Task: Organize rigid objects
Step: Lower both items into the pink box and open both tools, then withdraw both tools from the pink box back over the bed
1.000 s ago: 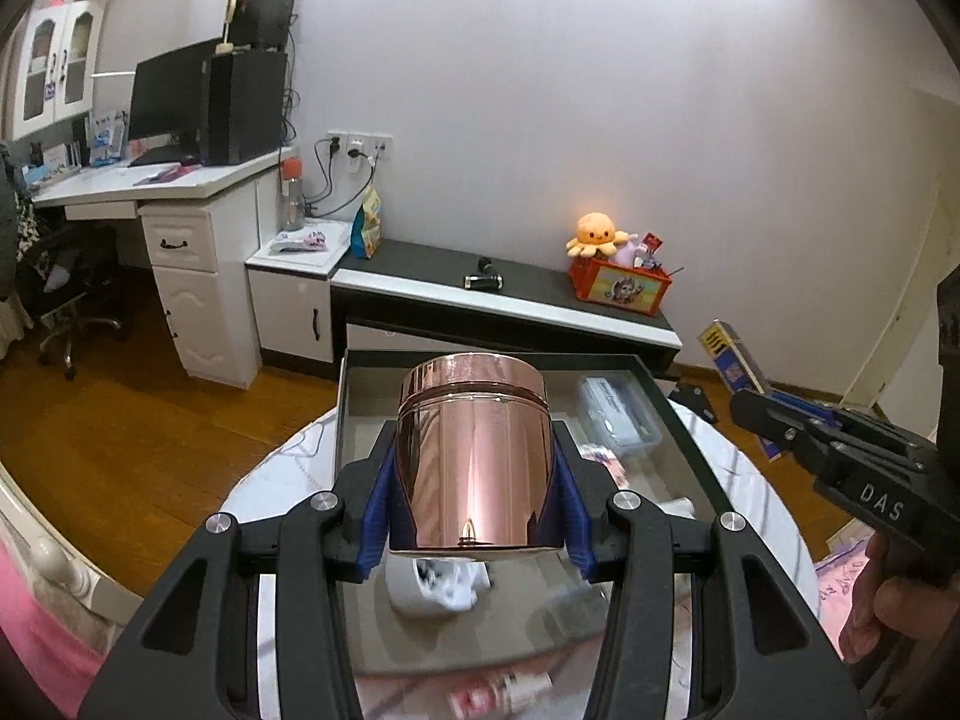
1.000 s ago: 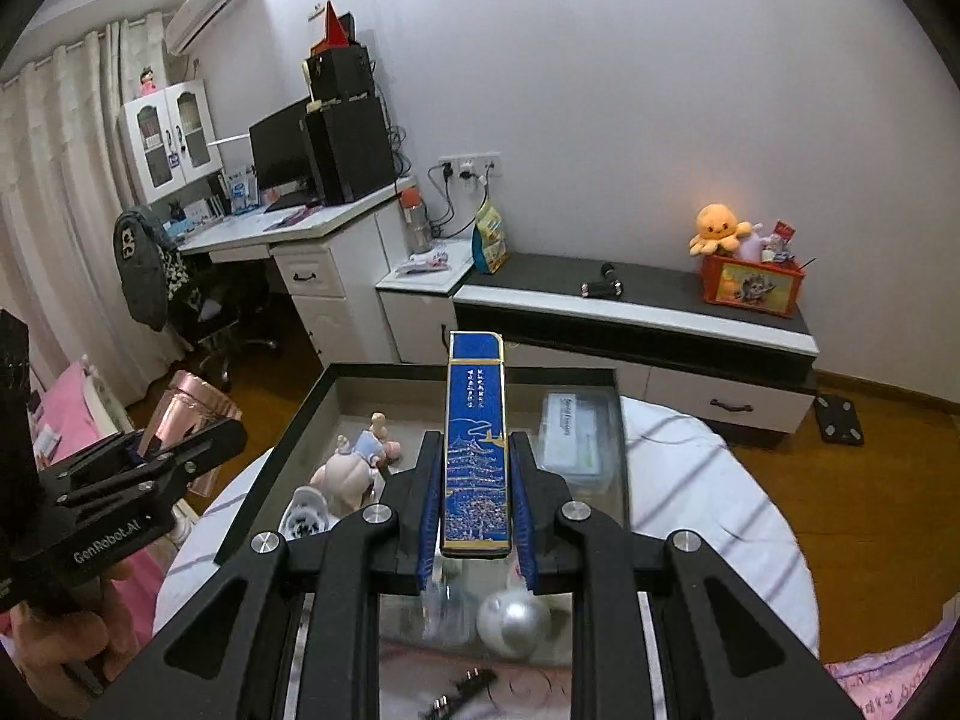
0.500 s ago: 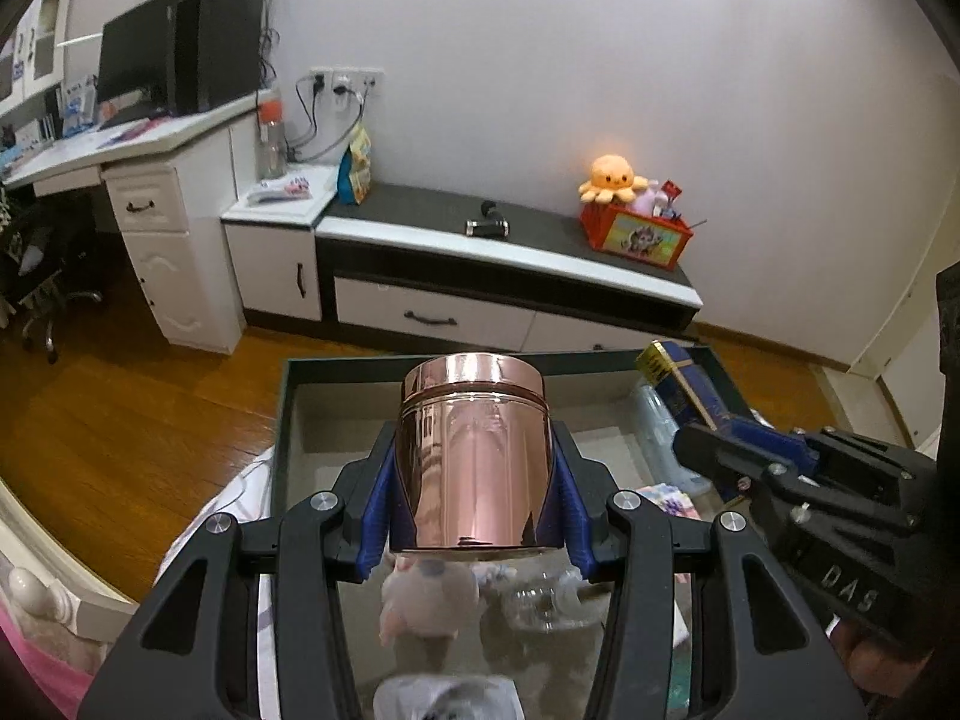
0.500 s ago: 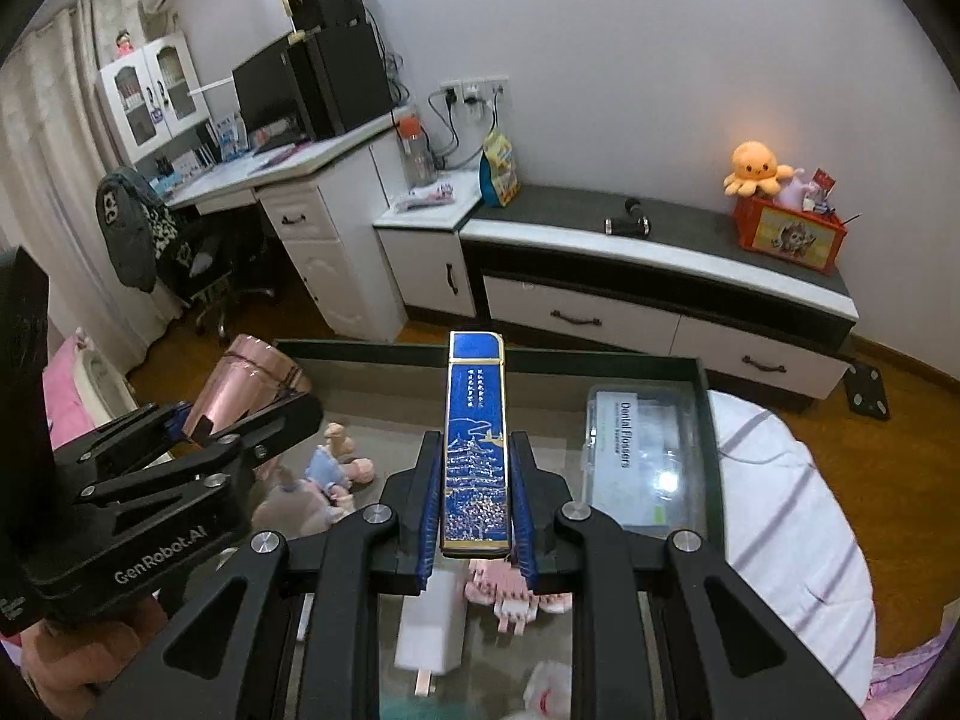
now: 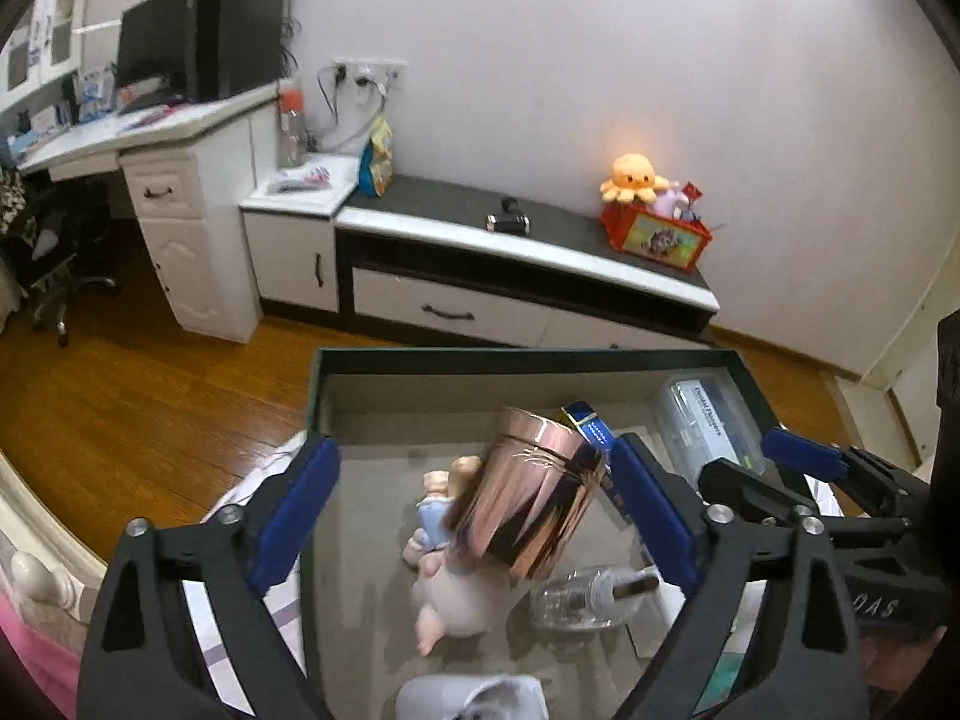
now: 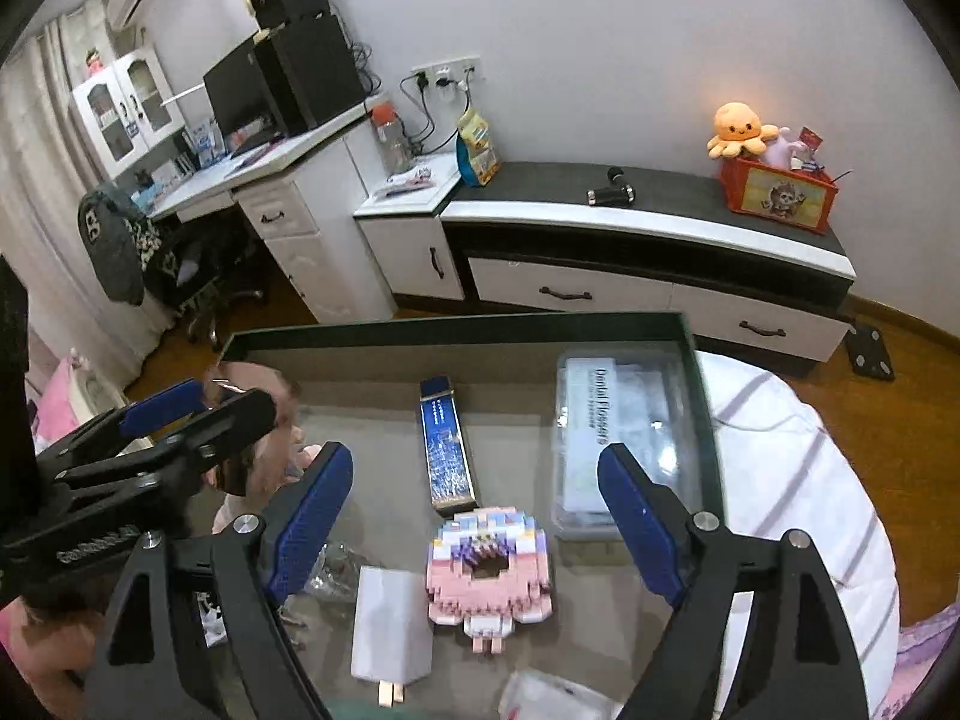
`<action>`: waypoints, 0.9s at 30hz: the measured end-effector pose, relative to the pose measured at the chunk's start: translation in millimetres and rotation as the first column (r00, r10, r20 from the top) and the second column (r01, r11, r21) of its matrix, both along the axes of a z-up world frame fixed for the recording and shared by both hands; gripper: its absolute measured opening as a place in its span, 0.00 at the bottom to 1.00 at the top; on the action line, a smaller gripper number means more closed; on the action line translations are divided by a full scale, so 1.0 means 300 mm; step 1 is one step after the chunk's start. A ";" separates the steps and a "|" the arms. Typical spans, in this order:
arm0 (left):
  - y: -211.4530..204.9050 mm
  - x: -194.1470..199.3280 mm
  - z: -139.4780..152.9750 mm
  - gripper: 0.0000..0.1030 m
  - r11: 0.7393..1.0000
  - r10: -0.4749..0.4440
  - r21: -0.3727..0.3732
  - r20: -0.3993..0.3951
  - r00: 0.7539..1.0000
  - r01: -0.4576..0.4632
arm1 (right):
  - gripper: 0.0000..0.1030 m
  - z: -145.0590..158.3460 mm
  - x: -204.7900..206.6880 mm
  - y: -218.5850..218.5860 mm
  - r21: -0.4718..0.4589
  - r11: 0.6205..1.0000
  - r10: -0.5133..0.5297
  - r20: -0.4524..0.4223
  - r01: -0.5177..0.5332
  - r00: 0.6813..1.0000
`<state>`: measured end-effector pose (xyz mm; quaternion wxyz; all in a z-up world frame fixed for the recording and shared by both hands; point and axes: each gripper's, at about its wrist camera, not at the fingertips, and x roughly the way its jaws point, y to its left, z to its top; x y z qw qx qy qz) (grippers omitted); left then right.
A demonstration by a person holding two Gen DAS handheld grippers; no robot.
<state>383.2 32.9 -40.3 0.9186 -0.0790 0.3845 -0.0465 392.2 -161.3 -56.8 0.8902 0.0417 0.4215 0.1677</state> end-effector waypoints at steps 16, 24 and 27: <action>0.002 -0.392 0.127 0.99 0.999 0.013 0.029 0.118 0.993 -0.016 | 1.00 0.120 -0.347 -0.067 0.017 0.995 -0.099 0.112 0.097 0.989; -0.006 -0.565 0.165 1.00 0.999 0.013 0.032 0.146 0.989 -0.018 | 1.00 0.131 -0.504 -0.073 0.014 0.994 -0.113 0.138 0.112 0.984; -0.012 -0.625 0.174 1.00 0.999 0.014 0.032 0.155 0.988 -0.019 | 1.00 0.131 -0.559 -0.078 0.015 0.993 -0.120 0.144 0.119 0.982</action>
